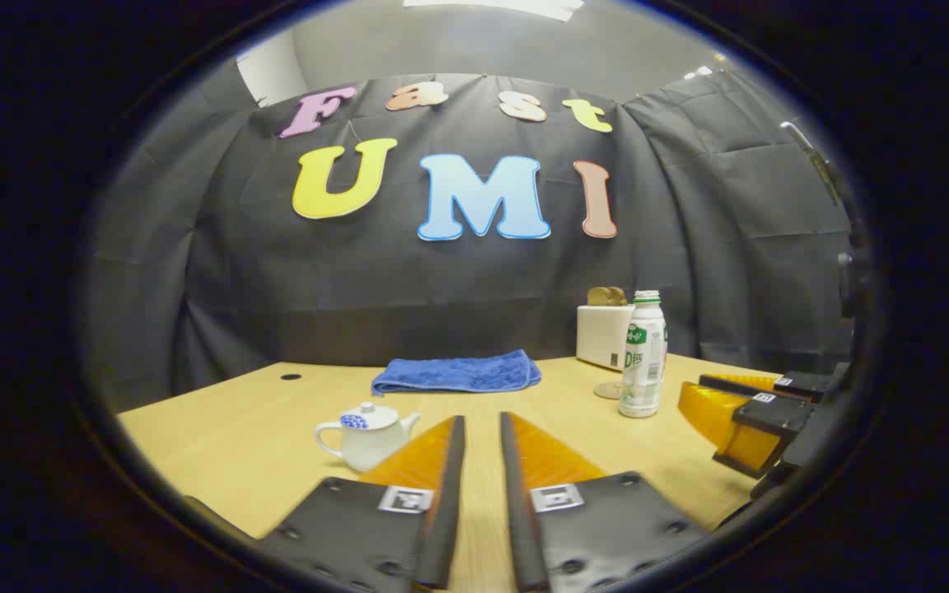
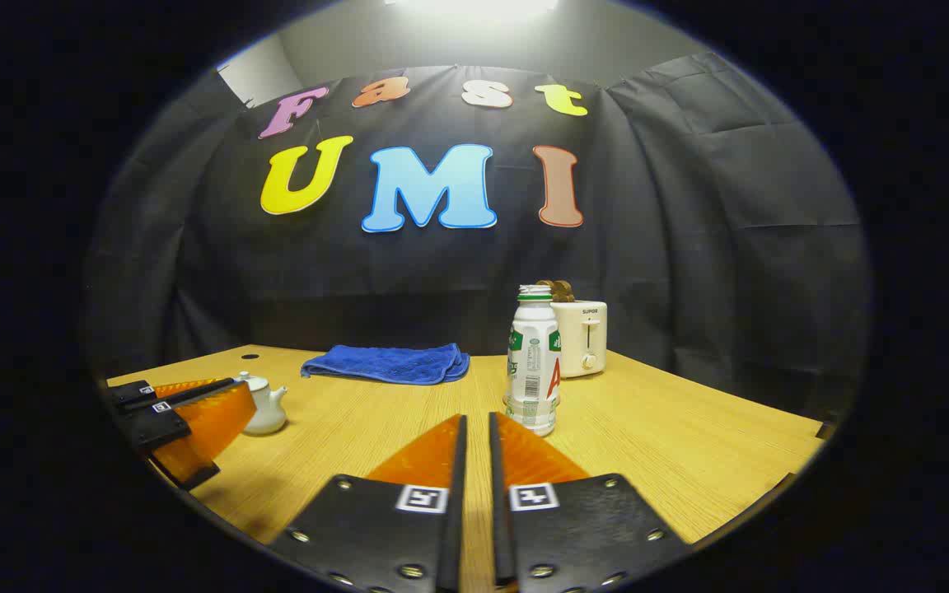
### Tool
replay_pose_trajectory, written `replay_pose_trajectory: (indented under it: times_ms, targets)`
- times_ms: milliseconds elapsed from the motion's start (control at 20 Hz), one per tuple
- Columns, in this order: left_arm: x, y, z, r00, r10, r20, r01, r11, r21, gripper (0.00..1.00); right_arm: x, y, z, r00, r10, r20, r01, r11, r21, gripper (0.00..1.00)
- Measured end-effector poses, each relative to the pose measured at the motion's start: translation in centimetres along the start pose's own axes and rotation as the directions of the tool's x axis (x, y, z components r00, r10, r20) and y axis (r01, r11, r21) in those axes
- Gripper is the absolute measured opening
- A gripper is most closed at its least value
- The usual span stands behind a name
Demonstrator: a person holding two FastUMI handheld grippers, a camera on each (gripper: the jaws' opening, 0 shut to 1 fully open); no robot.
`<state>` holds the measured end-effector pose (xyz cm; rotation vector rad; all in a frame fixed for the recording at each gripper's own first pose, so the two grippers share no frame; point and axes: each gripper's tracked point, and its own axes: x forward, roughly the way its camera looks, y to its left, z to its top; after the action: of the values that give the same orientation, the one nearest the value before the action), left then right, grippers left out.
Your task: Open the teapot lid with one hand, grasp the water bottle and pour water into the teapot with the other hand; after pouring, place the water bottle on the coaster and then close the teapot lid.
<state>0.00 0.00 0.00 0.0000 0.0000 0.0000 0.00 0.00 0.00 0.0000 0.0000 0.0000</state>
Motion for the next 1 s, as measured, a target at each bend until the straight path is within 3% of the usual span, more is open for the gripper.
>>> replay_pose_trajectory:
  times_ms: [100, 900, 1000]
  targets:
    - [-0.15, 0.16, -0.17, 1.000, 0.005, 0.002, -0.005, 1.000, 0.000, 1.00, 0.09, -0.21, -0.08, 1.000, 0.006, -0.007, -0.005, 1.000, 0.004, 0.99]
    - [-0.24, 0.50, -0.41, 0.999, 0.042, -0.002, -0.042, 0.999, -0.002, 1.00, 0.19, -0.35, -0.19, 1.000, -0.004, -0.007, 0.004, 1.000, 0.000, 0.97]
    - [-0.29, 0.50, -0.38, 0.999, 0.043, -0.001, -0.043, 0.999, -0.002, 1.00, 0.13, 0.17, -0.10, 1.000, 0.024, -0.002, -0.024, 1.000, -0.003, 0.96]
